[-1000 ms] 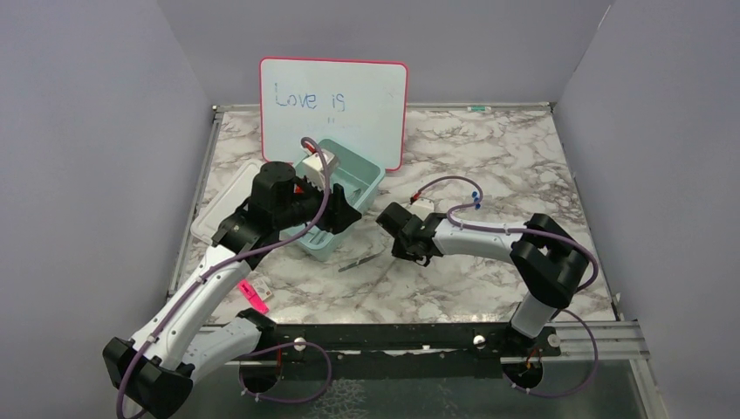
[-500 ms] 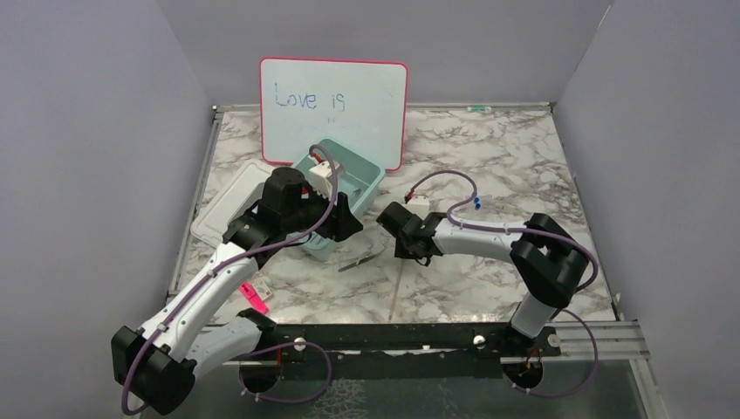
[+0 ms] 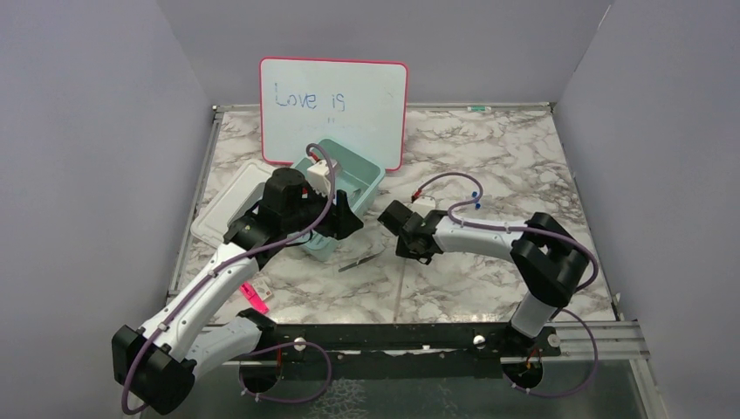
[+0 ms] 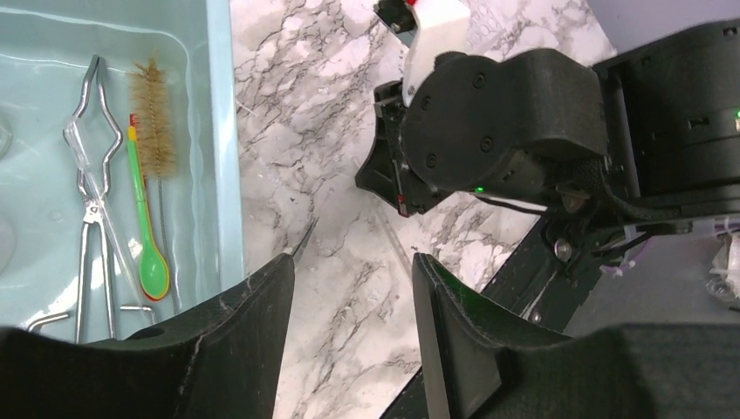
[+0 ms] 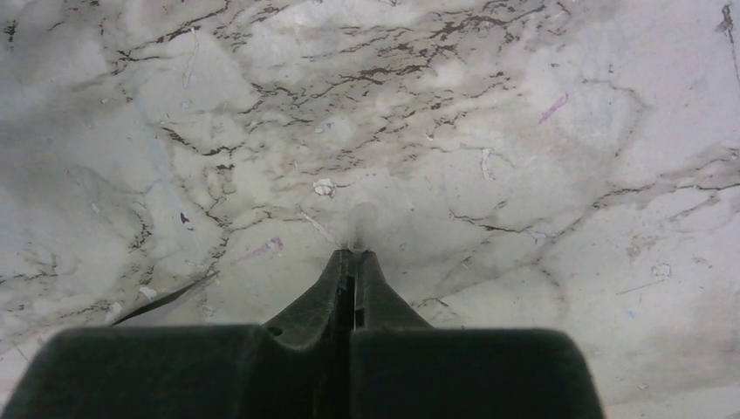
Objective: Organize the chemistry lab equipment
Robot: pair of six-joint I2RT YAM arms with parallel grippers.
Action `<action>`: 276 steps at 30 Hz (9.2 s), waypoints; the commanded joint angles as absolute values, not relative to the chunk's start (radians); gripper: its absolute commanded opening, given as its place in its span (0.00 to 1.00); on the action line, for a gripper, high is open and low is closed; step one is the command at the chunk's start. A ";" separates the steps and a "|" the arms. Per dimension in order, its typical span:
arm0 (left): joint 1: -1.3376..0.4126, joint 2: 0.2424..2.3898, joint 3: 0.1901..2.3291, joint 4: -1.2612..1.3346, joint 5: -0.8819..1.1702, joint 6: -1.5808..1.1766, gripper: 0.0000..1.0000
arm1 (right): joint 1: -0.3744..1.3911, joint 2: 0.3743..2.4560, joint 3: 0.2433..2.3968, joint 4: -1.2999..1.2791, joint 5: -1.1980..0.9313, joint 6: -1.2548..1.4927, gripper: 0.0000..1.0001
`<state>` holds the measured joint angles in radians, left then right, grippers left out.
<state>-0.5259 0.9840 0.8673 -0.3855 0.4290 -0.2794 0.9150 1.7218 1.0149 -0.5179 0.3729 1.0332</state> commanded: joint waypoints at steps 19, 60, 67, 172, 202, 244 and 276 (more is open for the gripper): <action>-0.745 1.102 0.709 0.200 0.515 -0.703 0.65 | 0.916 1.029 0.868 -0.304 0.513 0.960 0.01; -0.755 1.364 1.241 -0.554 0.052 0.028 0.00 | 0.916 0.794 0.876 -0.413 0.492 0.865 0.60; -0.592 1.429 1.327 -0.632 0.009 0.156 0.00 | 0.915 0.717 0.934 -0.488 0.558 0.810 0.60; -0.900 1.769 1.221 -0.734 0.082 0.296 0.05 | 0.916 0.405 0.628 -0.577 0.738 1.089 0.45; -0.562 1.372 1.247 -0.547 -0.189 0.104 0.04 | 0.915 0.490 0.637 -0.558 0.695 1.100 0.44; -0.500 1.393 1.428 -0.675 -0.112 -0.017 0.48 | 0.916 1.245 0.814 0.059 0.086 0.978 0.64; -0.394 1.200 1.337 -0.595 -0.401 -0.078 0.66 | 0.913 1.695 1.237 -0.242 0.403 1.256 0.41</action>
<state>-0.4301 1.1847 1.3437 -0.6220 -0.4107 -0.0673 0.9150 1.7279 1.2480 -0.2043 0.3149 1.2381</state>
